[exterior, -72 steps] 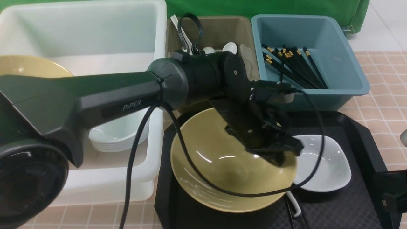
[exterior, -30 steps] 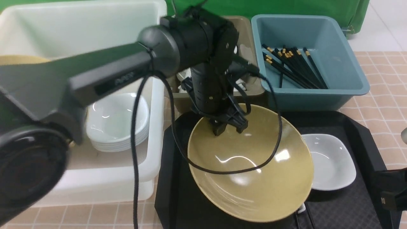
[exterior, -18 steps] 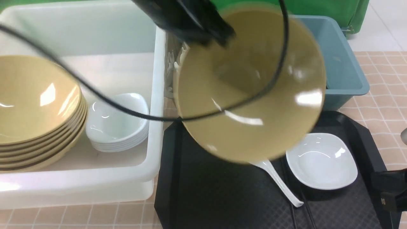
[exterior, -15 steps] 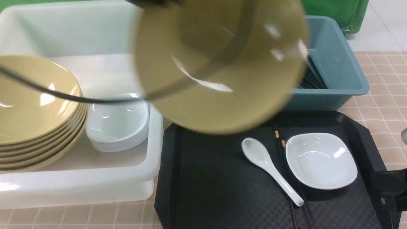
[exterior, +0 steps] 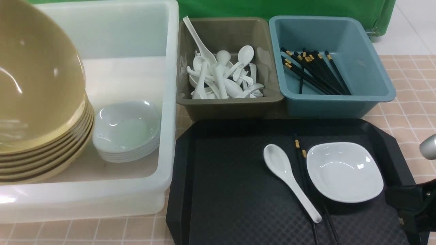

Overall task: On brown table put chopsticks spoon bowls plates into blue grey white boxes.
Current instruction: 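Place the tan bowl onto the bowl stack in the left bin with the left gripper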

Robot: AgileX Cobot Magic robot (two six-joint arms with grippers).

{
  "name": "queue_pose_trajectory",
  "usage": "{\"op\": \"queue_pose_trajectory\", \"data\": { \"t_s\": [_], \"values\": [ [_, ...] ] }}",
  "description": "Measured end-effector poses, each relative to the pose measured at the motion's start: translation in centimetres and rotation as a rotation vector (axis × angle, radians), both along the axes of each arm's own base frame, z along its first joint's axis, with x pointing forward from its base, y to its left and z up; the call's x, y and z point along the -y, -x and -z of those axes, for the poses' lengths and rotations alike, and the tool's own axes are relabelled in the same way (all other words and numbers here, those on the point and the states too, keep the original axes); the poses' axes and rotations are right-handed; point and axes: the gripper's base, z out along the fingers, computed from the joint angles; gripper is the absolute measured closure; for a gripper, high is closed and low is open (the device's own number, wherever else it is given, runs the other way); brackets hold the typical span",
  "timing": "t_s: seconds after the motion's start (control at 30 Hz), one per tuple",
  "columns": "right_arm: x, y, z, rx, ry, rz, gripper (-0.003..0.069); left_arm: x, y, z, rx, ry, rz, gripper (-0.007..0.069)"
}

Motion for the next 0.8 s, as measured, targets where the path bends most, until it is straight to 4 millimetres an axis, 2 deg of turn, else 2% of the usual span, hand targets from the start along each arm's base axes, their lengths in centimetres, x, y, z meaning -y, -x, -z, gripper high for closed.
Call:
{"op": "queue_pose_trajectory", "data": {
  "t_s": [0.07,0.2,0.23,0.27,0.3,0.33,0.37,0.4,0.47,0.5,0.53,0.6,0.67,0.8],
  "values": [
    [-0.2,0.1,0.0,0.003,0.006,-0.021,0.0610,-0.8,-1.5,1.8,-0.060,0.034,-0.005,0.0617],
    [-0.3,0.1,0.0,0.004,0.008,-0.029,0.0610,-2.2,-3.3,3.8,-0.115,0.078,-0.036,0.0613],
    [-0.3,0.1,0.0,0.004,0.008,-0.029,0.0610,-2.6,-3.9,4.6,-0.145,0.093,-0.042,0.0592],
    [-0.3,0.1,0.0,0.004,0.008,-0.029,0.0610,-3.0,-4.4,5.3,-0.173,0.105,-0.045,0.0552],
    [-0.3,0.1,0.0,0.004,0.008,-0.029,0.0610,-3.0,-4.4,5.4,-0.176,0.106,-0.046,0.0543],
    [-0.3,0.1,0.0,0.004,0.008,-0.029,0.0610,-3.1,-4.6,5.8,-0.194,0.113,-0.046,0.0482],
    [-0.3,0.1,0.0,0.004,0.008,-0.029,0.0610,-3.1,-4.7,5.9,-0.195,0.113,-0.046,0.0472],
    [-0.3,0.1,0.0,0.004,0.008,-0.029,0.0610,-3.0,-4.7,5.8,-0.198,0.118,-0.040,0.0370],
    [-0.3,0.1,0.0,0.004,0.008,-0.029,0.0610,-2.7,-4.5,5.1,-0.183,0.117,-0.035,0.0267],
    [-0.3,0.1,0.0,0.004,0.008,-0.029,0.0610,-2.7,-4.5,4.9,-0.181,0.116,-0.034,0.0255],
    [-0.3,0.1,0.0,0.006,0.008,-0.028,0.0610,-2.4,-4.0,3.7,-0.152,0.105,-0.031,0.0173],
    [-0.4,0.0,0.0,0.008,0.012,-0.036,0.0604,-1.9,-3.0,1.5,-0.093,0.080,-0.026,0.0095],
    [-0.6,0.0,0.2,0.009,0.024,-0.066,0.0592,-1.2,-1.6,-0.7,-0.024,0.050,-0.020,0.0050],
    [-2.2,-0.2,0.6,0.022,0.032,-0.199,0.0531,0.9,0.9,-3.0,0.059,0.001,0.040,0.0047]
  ]
}}
